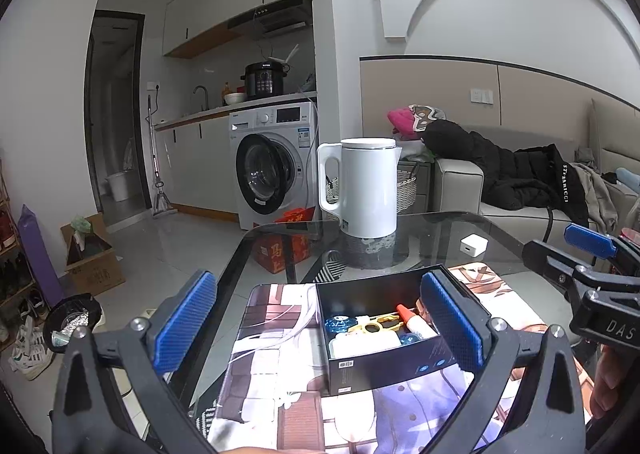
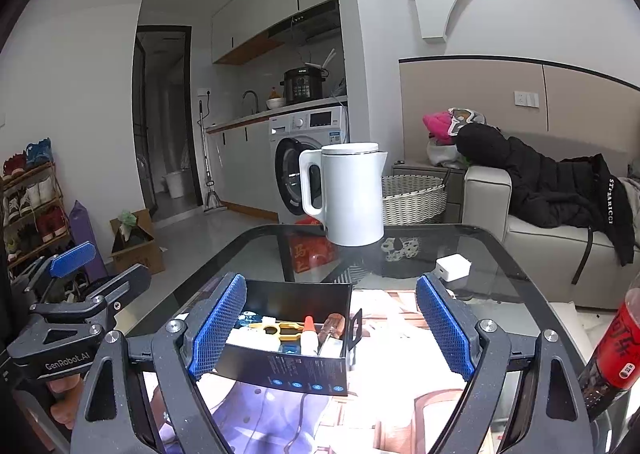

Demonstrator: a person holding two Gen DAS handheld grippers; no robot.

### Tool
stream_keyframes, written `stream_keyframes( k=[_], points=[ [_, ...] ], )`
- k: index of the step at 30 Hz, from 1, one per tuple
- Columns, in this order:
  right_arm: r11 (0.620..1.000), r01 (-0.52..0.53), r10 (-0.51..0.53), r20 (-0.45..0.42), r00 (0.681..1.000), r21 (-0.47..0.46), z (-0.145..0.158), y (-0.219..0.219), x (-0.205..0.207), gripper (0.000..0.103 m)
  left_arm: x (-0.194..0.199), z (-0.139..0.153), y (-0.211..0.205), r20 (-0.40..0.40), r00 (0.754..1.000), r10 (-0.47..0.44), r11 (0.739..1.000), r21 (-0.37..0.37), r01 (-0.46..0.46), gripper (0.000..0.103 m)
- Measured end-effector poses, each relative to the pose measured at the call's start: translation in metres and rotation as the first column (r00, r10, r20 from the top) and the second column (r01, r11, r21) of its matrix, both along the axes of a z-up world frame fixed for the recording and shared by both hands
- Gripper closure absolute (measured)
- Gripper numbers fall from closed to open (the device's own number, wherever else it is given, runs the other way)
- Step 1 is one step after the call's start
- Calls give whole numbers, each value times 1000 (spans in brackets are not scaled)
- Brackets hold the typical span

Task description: Organize rigid objects

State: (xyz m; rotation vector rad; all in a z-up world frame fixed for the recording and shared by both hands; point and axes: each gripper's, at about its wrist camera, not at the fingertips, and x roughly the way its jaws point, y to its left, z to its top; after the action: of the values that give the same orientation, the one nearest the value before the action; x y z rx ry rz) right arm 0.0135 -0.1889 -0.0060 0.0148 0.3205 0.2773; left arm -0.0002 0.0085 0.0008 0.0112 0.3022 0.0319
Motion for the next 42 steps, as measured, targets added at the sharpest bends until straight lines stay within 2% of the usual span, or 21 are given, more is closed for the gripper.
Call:
stream_keyframes(
  k=[42],
  points=[
    [1000,3,-3,-18,1000,-8,-5,2,6,14,1,0,1,-6,1000,7,1000,1,-7,0]
  ],
)
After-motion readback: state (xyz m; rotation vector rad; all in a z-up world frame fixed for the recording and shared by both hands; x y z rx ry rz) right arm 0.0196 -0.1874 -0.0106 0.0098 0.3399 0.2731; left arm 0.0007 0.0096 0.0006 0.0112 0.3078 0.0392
